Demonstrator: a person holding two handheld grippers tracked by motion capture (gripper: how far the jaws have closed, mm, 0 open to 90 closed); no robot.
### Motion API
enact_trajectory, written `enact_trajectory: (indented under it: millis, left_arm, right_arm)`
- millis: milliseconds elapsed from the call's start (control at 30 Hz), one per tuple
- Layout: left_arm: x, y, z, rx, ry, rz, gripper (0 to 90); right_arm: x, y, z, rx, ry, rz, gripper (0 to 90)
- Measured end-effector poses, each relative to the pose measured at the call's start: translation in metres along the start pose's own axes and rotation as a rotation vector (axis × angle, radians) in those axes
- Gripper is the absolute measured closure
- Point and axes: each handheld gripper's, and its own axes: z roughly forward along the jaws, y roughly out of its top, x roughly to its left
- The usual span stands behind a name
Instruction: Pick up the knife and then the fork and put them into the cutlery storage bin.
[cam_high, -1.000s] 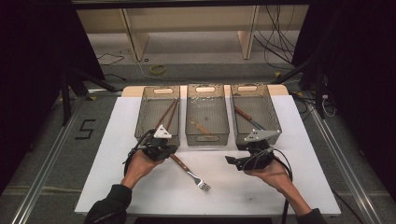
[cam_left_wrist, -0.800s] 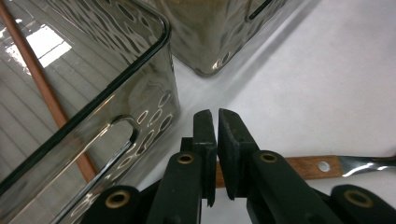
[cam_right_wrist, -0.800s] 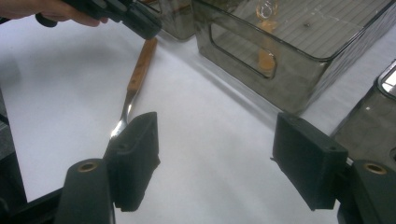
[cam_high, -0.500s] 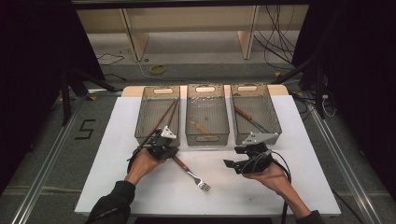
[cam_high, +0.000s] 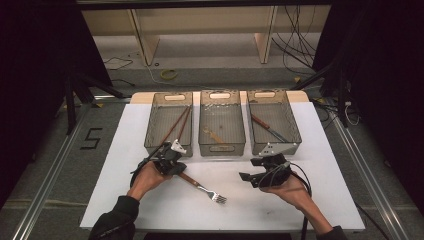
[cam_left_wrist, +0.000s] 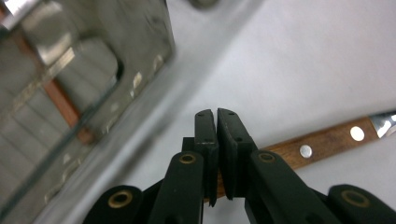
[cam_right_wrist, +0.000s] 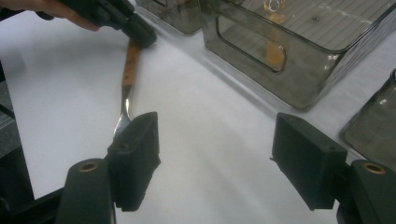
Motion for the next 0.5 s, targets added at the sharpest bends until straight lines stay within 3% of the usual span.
enact_trajectory:
  millis: [433,500]
  left_arm:
    - [-0.020,-0.024,-0.019,0.096,-0.033,0.044,86.8]
    - [-0.022,-0.026,-0.022,0.119,-0.037,0.067,87.0]
  right_arm:
    - [0.001,-0.002,0.001,0.008,0.005,-0.003,32.6]
    - [0.001,-0.002,0.001,0.009,0.005,-0.003,32.6]
